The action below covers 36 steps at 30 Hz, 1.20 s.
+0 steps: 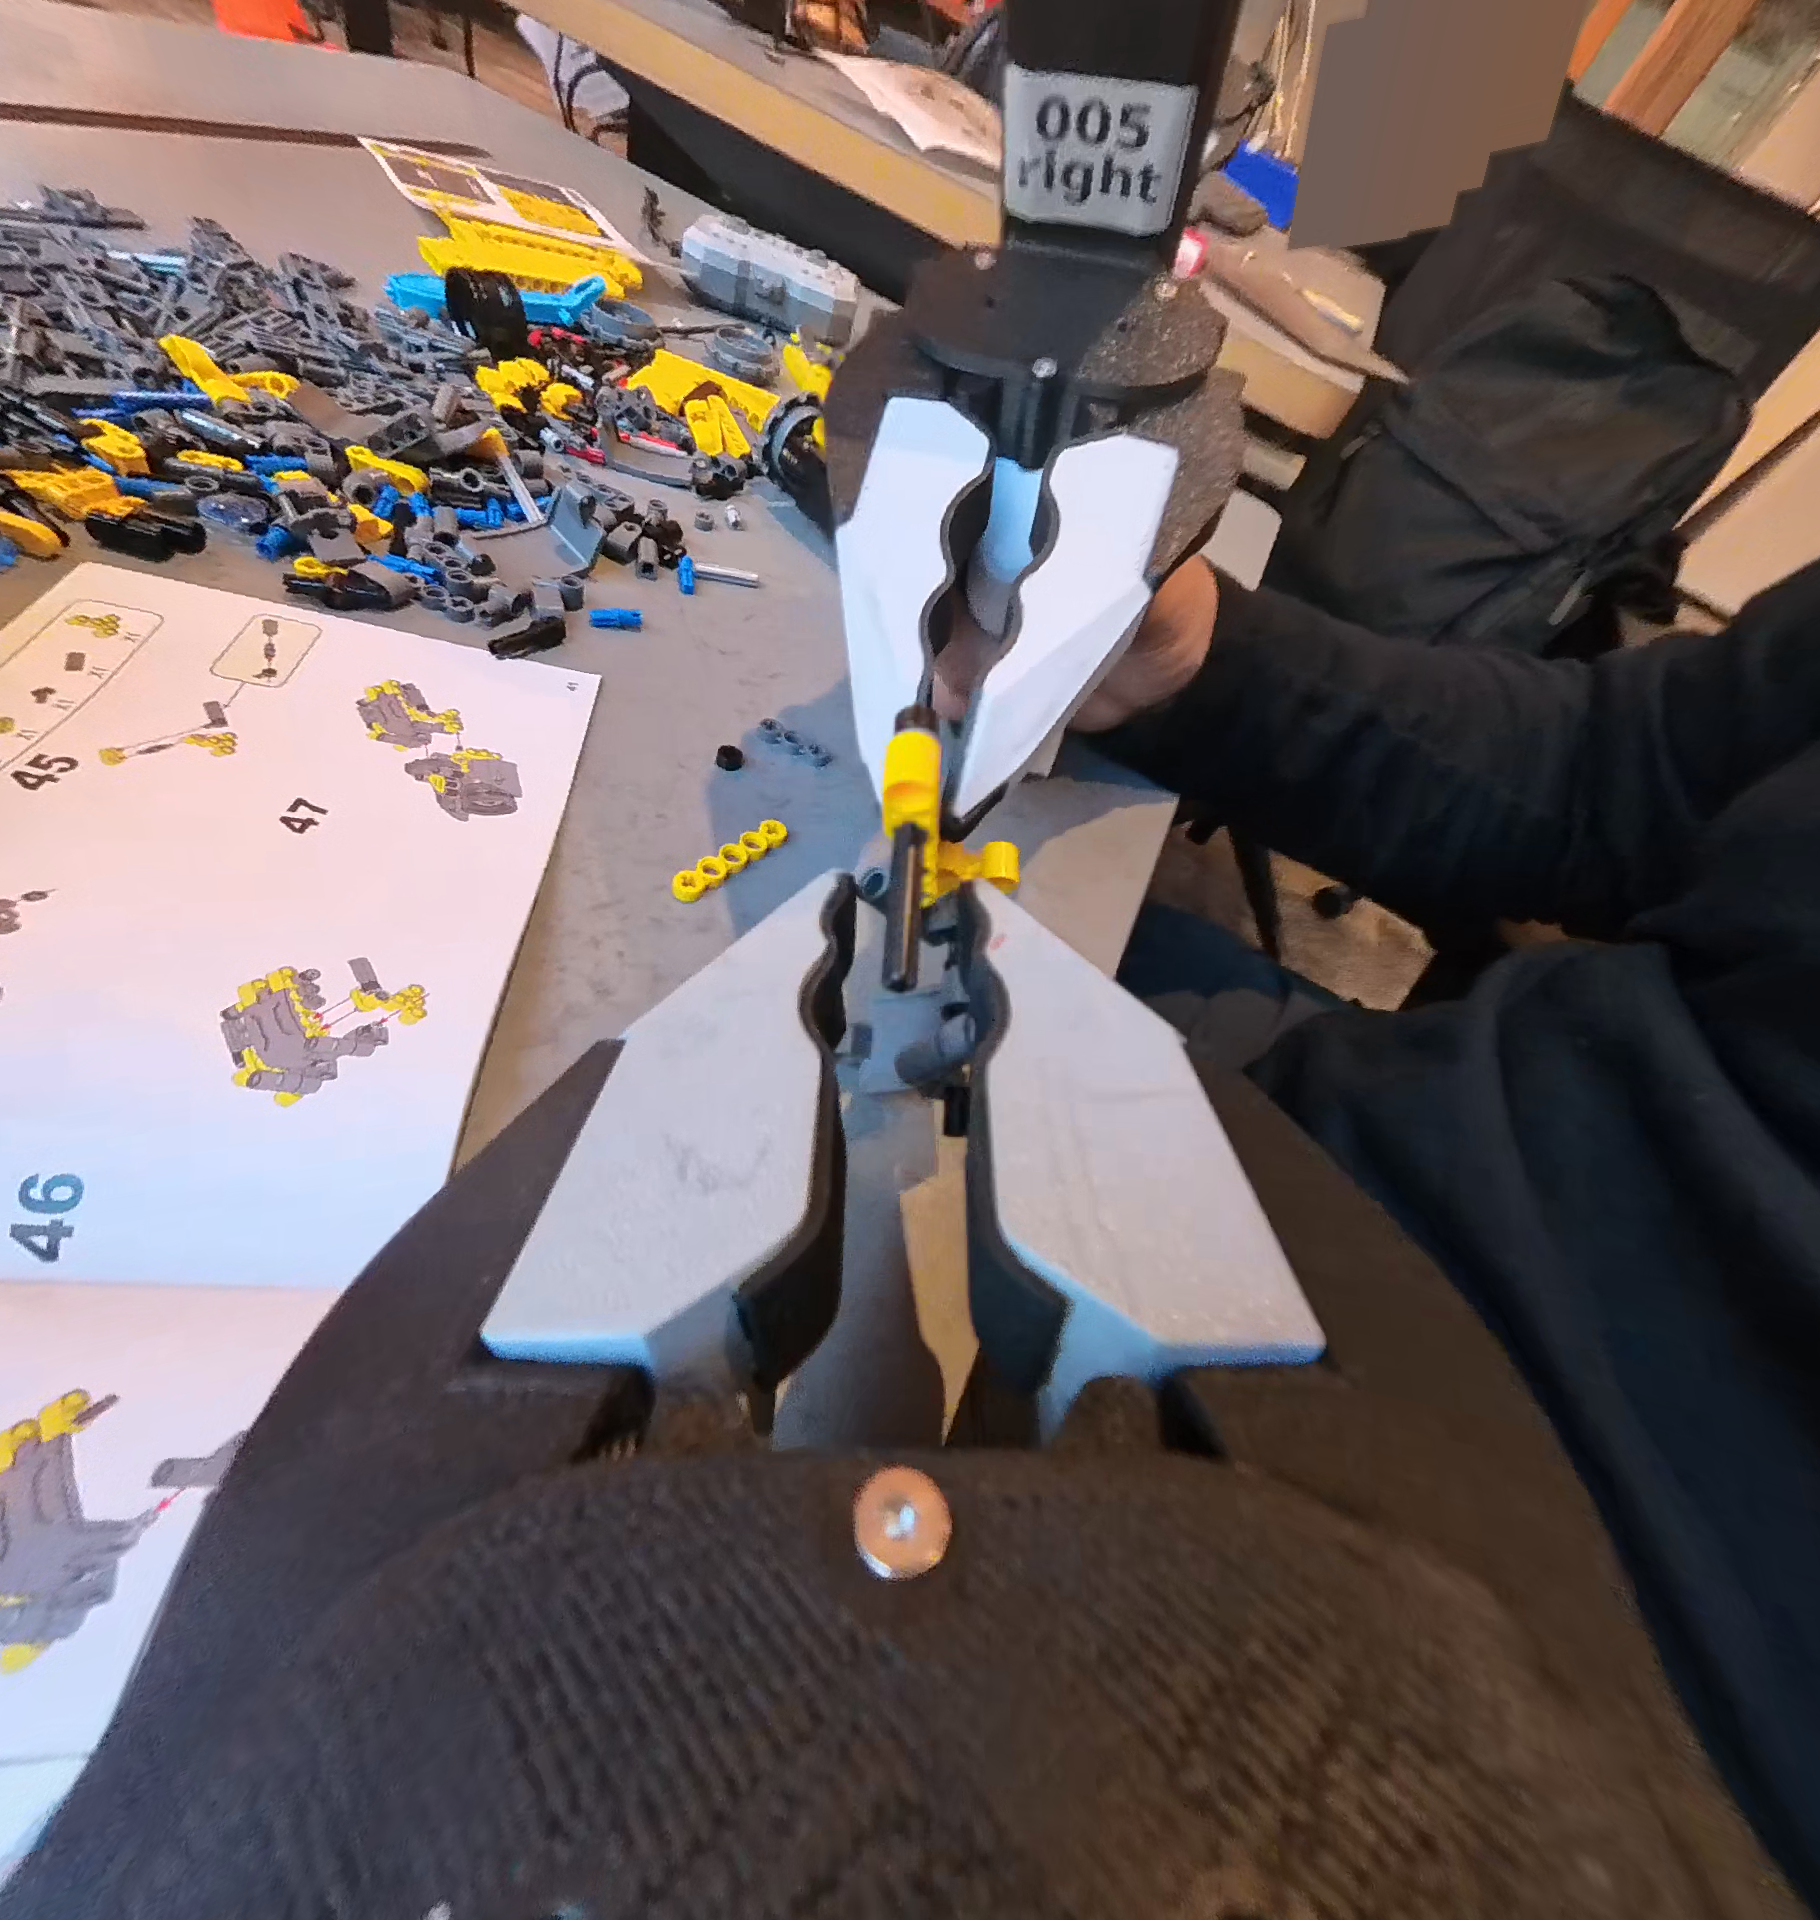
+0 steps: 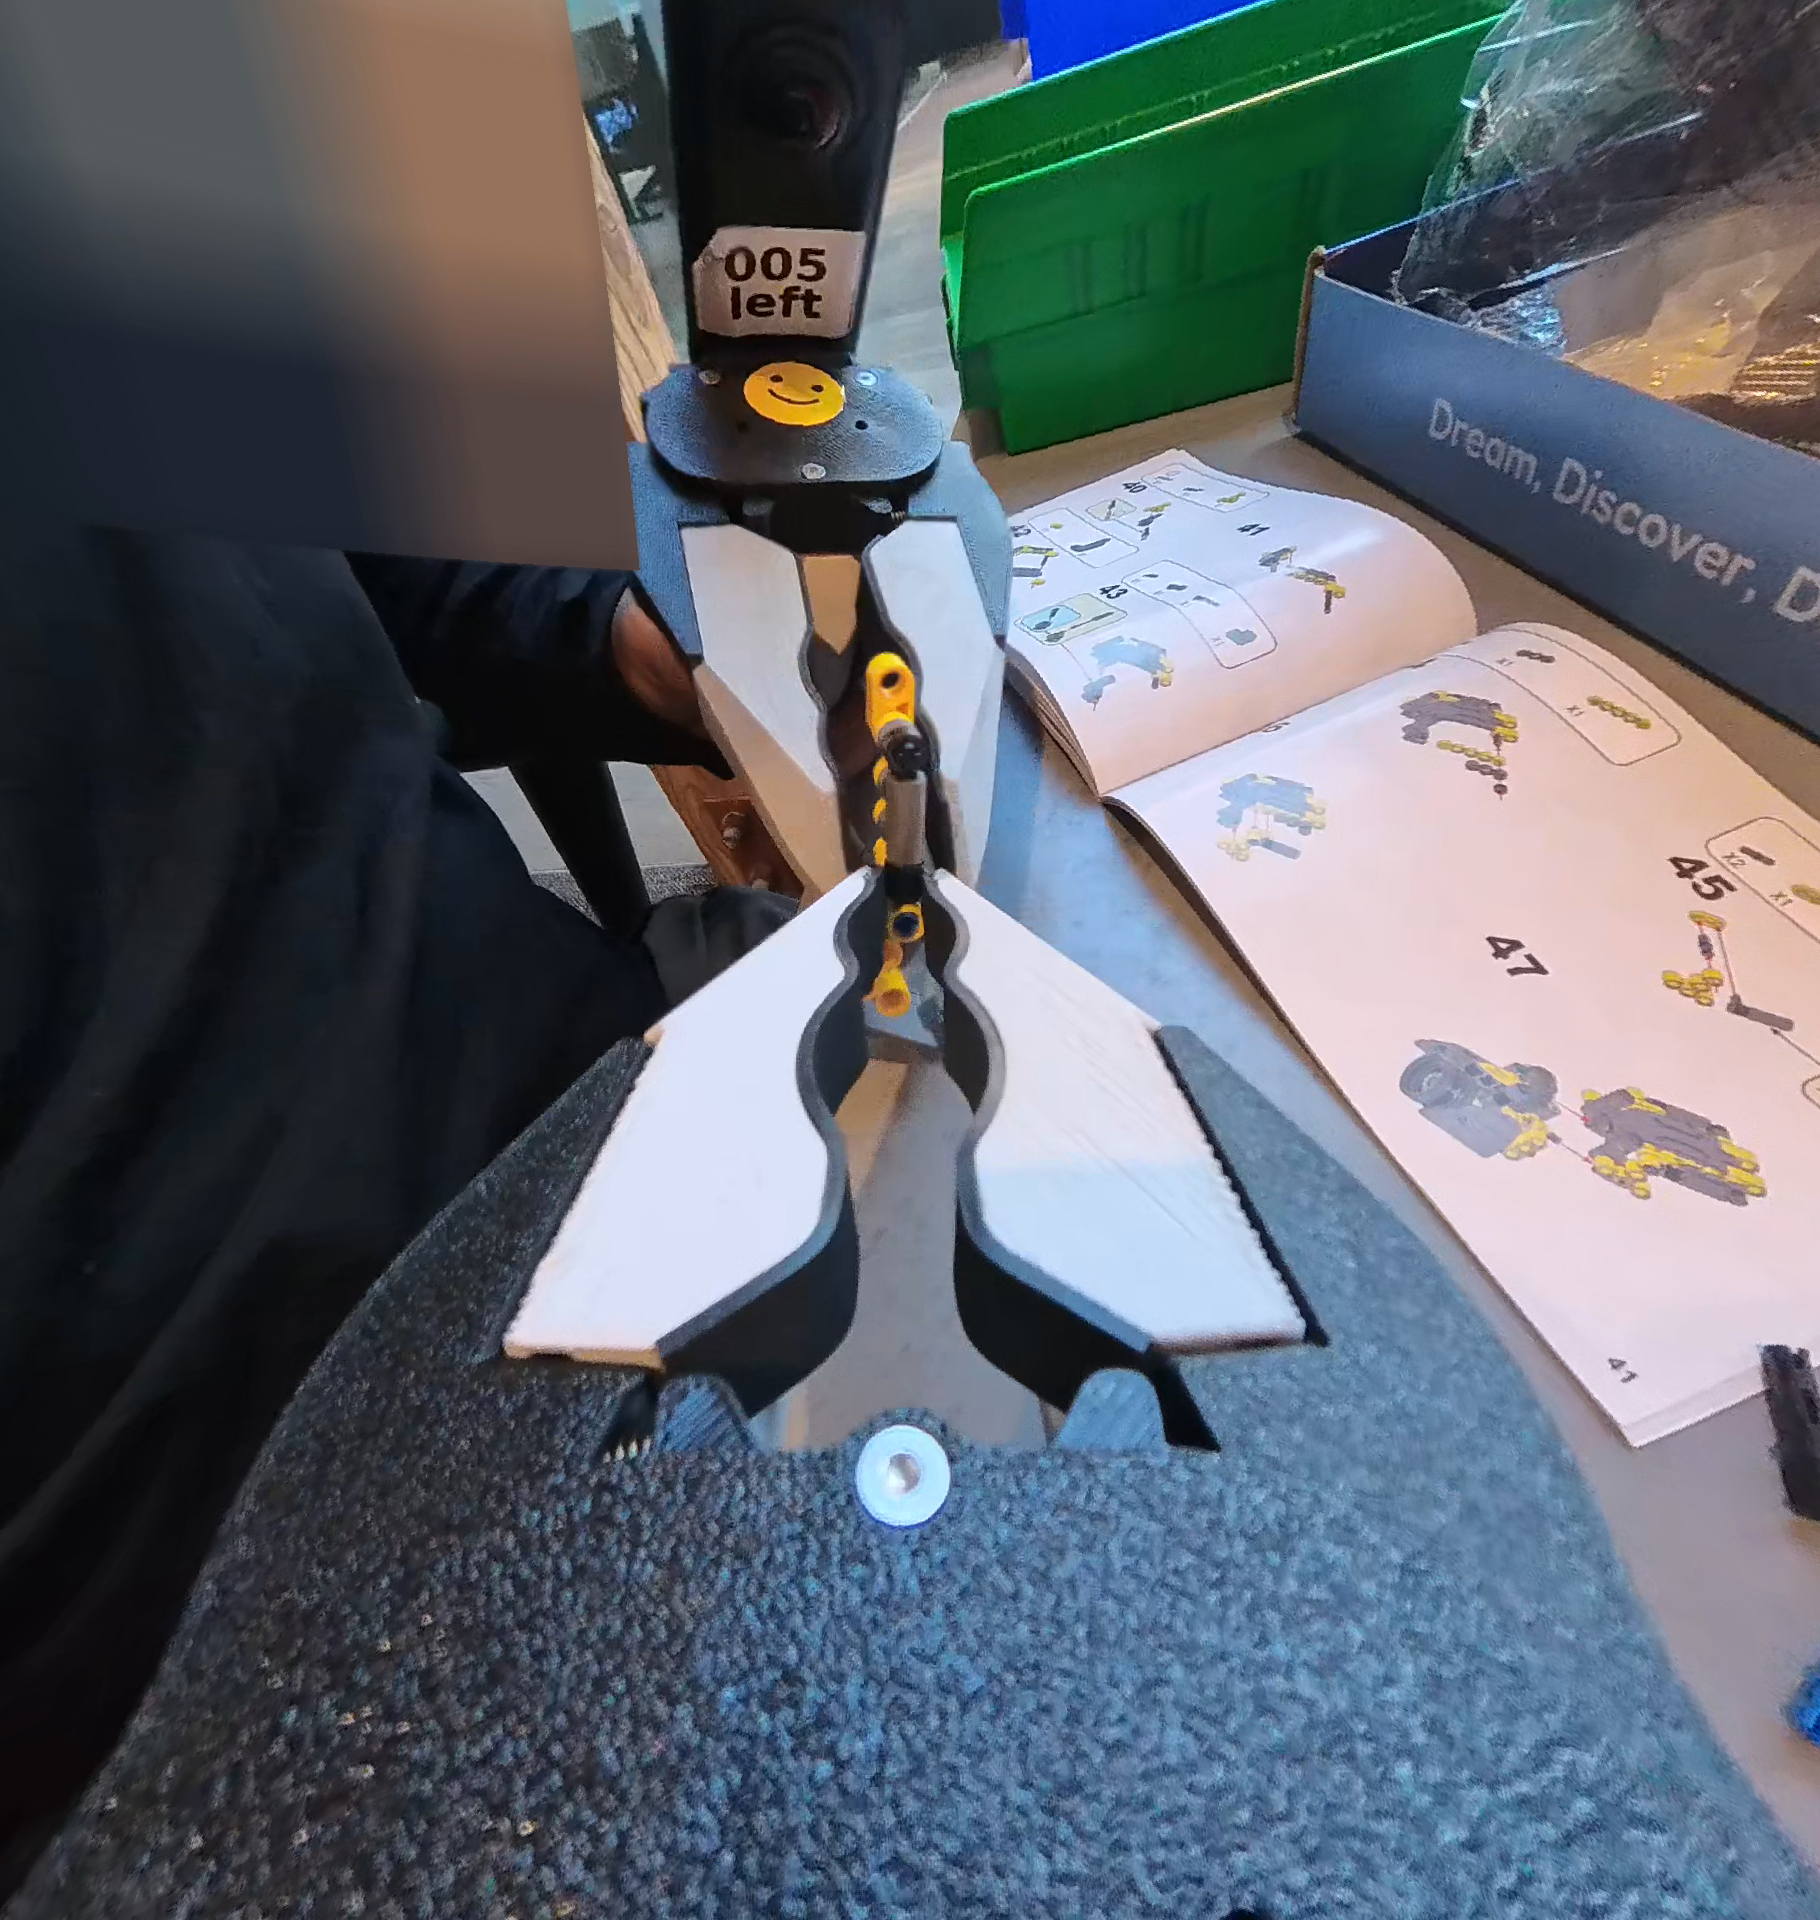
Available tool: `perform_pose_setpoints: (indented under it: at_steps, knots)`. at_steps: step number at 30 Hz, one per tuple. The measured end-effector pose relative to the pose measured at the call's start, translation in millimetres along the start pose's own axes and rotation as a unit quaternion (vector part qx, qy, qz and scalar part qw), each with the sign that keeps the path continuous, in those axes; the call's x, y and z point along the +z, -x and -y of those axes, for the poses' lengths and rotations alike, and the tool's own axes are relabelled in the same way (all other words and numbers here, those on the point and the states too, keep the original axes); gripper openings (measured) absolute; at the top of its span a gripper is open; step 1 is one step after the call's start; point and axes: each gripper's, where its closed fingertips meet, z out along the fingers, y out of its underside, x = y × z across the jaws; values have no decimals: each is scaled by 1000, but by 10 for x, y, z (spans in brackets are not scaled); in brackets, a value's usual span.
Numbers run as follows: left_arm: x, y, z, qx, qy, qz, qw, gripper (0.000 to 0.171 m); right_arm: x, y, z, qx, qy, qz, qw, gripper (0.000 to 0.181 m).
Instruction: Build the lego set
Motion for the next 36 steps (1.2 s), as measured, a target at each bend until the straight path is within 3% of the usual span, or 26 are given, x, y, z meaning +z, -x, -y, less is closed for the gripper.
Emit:
perform_pose_setpoints:
  at_steps: [5,6,13,16,22,36]
  knots:
    - [-78,-32,131,-28,-35,-41,998,19,-30,-28,8,13,-6,-2,1000,5]
    - [-87,-29,138,-30,-36,-43,998,12,-28,-26,5,14,-5,0,1000,5]
    - [-70,-18,90,-7,-18,-22,1000,6,-18,-13,-2,9,-2,2,1000,6]
    - [-15,-58,53,17,-5,-14,1000,6,-31,-20,20,7,-10,-2,1000,20]
    - [56,-81,-55,70,28,17,997,6,55,82,-43,-18,17,14,1000,7]
    - [-55,-71,3,54,3,10,999,6,41,66,-28,-16,12,10,1000,5]
